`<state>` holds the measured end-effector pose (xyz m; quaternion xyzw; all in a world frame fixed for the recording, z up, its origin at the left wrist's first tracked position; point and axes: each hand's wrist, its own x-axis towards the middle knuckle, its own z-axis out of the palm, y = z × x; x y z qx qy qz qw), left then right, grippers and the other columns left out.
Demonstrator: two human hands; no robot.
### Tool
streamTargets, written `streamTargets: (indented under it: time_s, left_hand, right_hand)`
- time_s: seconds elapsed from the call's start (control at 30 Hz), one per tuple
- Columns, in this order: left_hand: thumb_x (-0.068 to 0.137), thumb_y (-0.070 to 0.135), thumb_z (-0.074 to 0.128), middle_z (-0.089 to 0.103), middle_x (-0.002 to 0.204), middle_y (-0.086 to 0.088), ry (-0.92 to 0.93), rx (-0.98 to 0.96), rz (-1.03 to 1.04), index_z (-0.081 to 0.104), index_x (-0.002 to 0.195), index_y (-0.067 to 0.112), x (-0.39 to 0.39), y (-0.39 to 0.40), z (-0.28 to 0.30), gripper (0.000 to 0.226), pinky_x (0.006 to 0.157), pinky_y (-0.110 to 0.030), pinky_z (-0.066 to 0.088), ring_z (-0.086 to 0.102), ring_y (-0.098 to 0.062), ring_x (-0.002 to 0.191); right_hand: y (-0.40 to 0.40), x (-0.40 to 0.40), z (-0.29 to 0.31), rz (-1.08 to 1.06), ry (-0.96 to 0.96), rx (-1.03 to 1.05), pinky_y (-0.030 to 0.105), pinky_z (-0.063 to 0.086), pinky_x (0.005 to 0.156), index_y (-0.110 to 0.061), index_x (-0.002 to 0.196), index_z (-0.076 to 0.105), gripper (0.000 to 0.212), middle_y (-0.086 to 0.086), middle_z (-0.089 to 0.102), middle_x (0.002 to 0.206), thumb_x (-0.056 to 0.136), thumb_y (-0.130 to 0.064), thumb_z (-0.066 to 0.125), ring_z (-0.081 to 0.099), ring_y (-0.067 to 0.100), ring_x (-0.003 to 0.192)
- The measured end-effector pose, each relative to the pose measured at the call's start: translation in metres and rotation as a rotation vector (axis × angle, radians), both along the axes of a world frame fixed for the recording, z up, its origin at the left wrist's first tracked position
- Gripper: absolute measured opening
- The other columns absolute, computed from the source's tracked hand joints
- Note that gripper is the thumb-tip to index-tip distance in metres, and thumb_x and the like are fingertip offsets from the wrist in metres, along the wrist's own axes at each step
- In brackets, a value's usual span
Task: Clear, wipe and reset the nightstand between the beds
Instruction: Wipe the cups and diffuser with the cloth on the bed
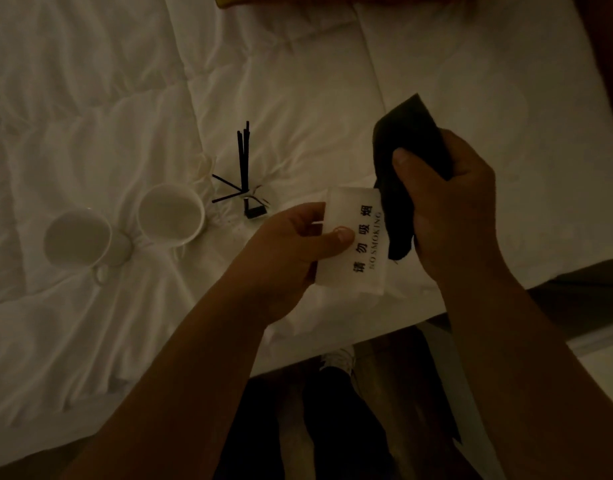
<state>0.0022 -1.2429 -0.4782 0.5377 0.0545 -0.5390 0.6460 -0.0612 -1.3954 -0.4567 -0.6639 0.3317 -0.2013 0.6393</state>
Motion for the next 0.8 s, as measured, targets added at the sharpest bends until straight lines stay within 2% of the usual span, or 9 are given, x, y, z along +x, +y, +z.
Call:
streamTargets:
  time_s: [0.1,0.23,0.3,0.4,0.47,0.57,0.63,0.7,0.8]
  left_hand:
    - [0.077,0.009,0.064,0.074,0.098,-0.008,0.052,-0.024,0.155,0.062,0.111,0.009,0.007,-0.004,-0.001,0.033,0.068,-0.034,0.058,0.072,-0.025,0.09]
    - [0.087,0.008,0.059,0.075,0.092,-0.005,0.029,0.013,0.285,0.059,0.115,0.011,0.016,-0.015,-0.002,0.028,0.064,-0.03,0.057,0.072,-0.02,0.083]
    - [0.089,0.012,0.058,0.074,0.099,-0.005,0.032,0.039,0.339,0.061,0.116,0.012,0.018,-0.018,-0.003,0.027,0.066,-0.029,0.057,0.071,-0.02,0.089]
    - [0.092,0.015,0.055,0.073,0.106,-0.006,0.041,0.032,0.388,0.064,0.113,0.017,0.016,-0.016,-0.004,0.023,0.076,-0.033,0.057,0.067,-0.023,0.1]
    - [0.095,0.016,0.051,0.071,0.11,-0.008,0.069,-0.028,0.379,0.063,0.117,0.015,0.006,-0.013,-0.004,0.025,0.083,-0.036,0.057,0.066,-0.025,0.104]
    - [0.097,0.03,0.043,0.062,0.125,-0.016,0.096,-0.111,0.275,0.054,0.13,0.01,-0.008,-0.013,0.001,0.04,0.092,-0.04,0.052,0.059,-0.032,0.116]
    - [0.088,0.047,0.048,0.067,0.117,-0.013,0.082,-0.186,0.223,0.062,0.124,0.012,-0.011,-0.014,0.005,0.052,0.088,-0.035,0.054,0.063,-0.028,0.112]
    - [0.083,0.055,0.048,0.072,0.104,-0.008,0.08,-0.271,0.226,0.071,0.11,0.017,-0.012,-0.016,0.006,0.052,0.08,-0.03,0.055,0.068,-0.023,0.103]
    - [0.092,0.05,0.036,0.072,0.108,-0.006,0.031,-0.256,0.244,0.061,0.119,0.016,-0.009,-0.014,0.0,0.051,0.085,-0.026,0.053,0.065,-0.02,0.11]
  right_hand:
    - [0.004,0.001,0.001,0.066,0.006,0.074,0.024,0.055,0.068,-0.043,0.089,0.069,0.019,-0.016,0.073,0.086,0.082,-0.027,0.065,0.07,0.008,0.084]
    - [0.019,-0.009,-0.001,0.153,0.117,-0.068,0.029,0.058,0.078,-0.04,0.105,0.063,0.024,-0.014,0.07,0.098,0.084,-0.028,0.064,0.067,0.004,0.092]
    - [0.028,-0.02,-0.002,0.159,0.127,-0.038,0.031,0.057,0.08,-0.037,0.108,0.065,0.027,-0.011,0.071,0.099,0.083,-0.028,0.064,0.067,0.006,0.093]
    - [0.039,-0.035,-0.003,0.142,0.074,0.035,0.023,0.057,0.074,-0.037,0.107,0.068,0.028,-0.013,0.072,0.097,0.081,-0.026,0.065,0.068,0.006,0.091]
    - [0.041,-0.037,-0.003,0.092,0.004,0.176,0.024,0.056,0.072,-0.045,0.097,0.07,0.028,-0.014,0.073,0.095,0.079,-0.025,0.065,0.07,0.009,0.091]
    - [0.039,-0.03,-0.002,0.04,-0.097,0.462,0.032,0.057,0.072,-0.04,0.091,0.074,0.026,-0.006,0.075,0.093,0.079,-0.02,0.063,0.071,0.02,0.091]
    - [0.043,-0.022,0.002,0.111,-0.076,0.35,0.026,0.057,0.069,-0.042,0.09,0.074,0.027,-0.01,0.074,0.09,0.08,-0.019,0.064,0.071,0.014,0.088]
    - [0.049,-0.014,0.007,0.188,-0.046,0.135,0.016,0.055,0.066,-0.043,0.095,0.068,0.027,-0.016,0.073,0.088,0.082,-0.019,0.066,0.069,0.003,0.085]
    - [0.048,-0.002,0.006,0.214,0.026,-0.218,0.013,0.051,0.073,-0.035,0.102,0.063,0.023,-0.016,0.065,0.095,0.083,-0.022,0.064,0.064,-0.001,0.09]
